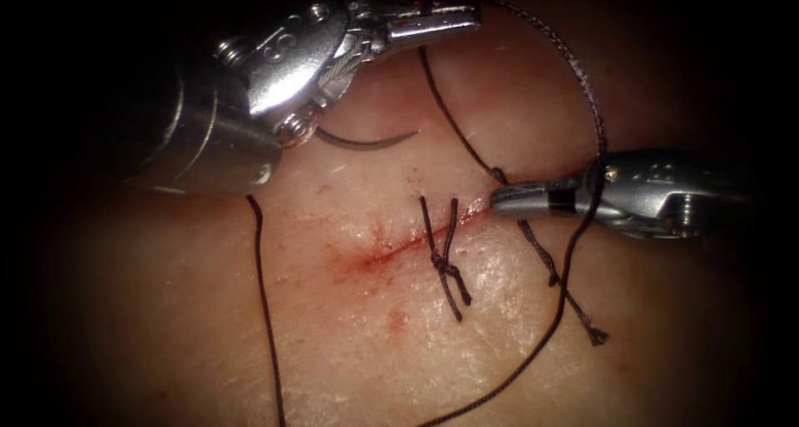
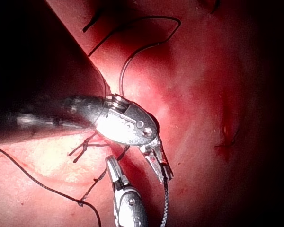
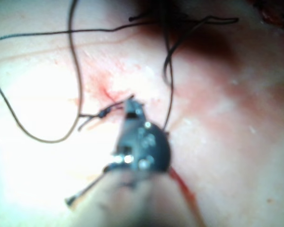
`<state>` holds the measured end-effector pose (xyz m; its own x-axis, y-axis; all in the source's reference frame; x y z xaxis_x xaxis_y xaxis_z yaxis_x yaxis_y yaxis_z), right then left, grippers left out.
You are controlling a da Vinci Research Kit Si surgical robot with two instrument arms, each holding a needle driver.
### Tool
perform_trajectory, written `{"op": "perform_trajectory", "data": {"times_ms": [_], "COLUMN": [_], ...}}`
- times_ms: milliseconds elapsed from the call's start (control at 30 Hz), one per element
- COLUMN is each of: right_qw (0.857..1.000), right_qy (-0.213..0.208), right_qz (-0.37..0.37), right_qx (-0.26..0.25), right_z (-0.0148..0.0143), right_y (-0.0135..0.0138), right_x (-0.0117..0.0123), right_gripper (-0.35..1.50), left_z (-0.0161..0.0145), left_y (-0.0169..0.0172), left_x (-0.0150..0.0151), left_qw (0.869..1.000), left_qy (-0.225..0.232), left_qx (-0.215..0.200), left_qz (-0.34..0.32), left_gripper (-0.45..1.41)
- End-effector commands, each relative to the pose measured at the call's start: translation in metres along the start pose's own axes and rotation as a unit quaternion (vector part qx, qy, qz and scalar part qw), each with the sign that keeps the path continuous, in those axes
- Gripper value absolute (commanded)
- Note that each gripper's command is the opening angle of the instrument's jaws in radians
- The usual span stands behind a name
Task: Wound Closure
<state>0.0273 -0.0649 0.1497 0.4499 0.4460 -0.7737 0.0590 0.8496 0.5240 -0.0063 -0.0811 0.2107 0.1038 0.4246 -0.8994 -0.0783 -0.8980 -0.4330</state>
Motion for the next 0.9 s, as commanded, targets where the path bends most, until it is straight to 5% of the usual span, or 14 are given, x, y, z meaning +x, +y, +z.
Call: {"op": "perform_trajectory", "data": {"times_ms": [33, 433, 900], "right_qw": [1.000, 0.999, 0.997], "right_qy": [0.009, 0.037, 0.077], "right_qz": [-0.003, -0.011, 0.000], "right_qx": [0.006, 0.025, -0.030], "right_z": [0.0021, 0.0047, 0.0053], "right_y": [0.0002, 0.0038, 0.0053], "right_x": [0.0004, 0.0022, 0.0021], "right_gripper": [-0.35, -0.35, -0.35], "left_z": [0.0007, 0.0026, 0.0043], "left_y": [0.0006, 0.0022, 0.0091], "left_x": [-0.0010, -0.0013, -0.0047], "left_qw": [1.000, 1.000, 0.995], "left_qy": [0.000, 0.005, 0.073], "left_qx": [0.001, 0.021, 0.075], "left_qz": [0.001, 0.006, 0.006], "left_gripper": [-0.45, -0.45, -0.45]}}
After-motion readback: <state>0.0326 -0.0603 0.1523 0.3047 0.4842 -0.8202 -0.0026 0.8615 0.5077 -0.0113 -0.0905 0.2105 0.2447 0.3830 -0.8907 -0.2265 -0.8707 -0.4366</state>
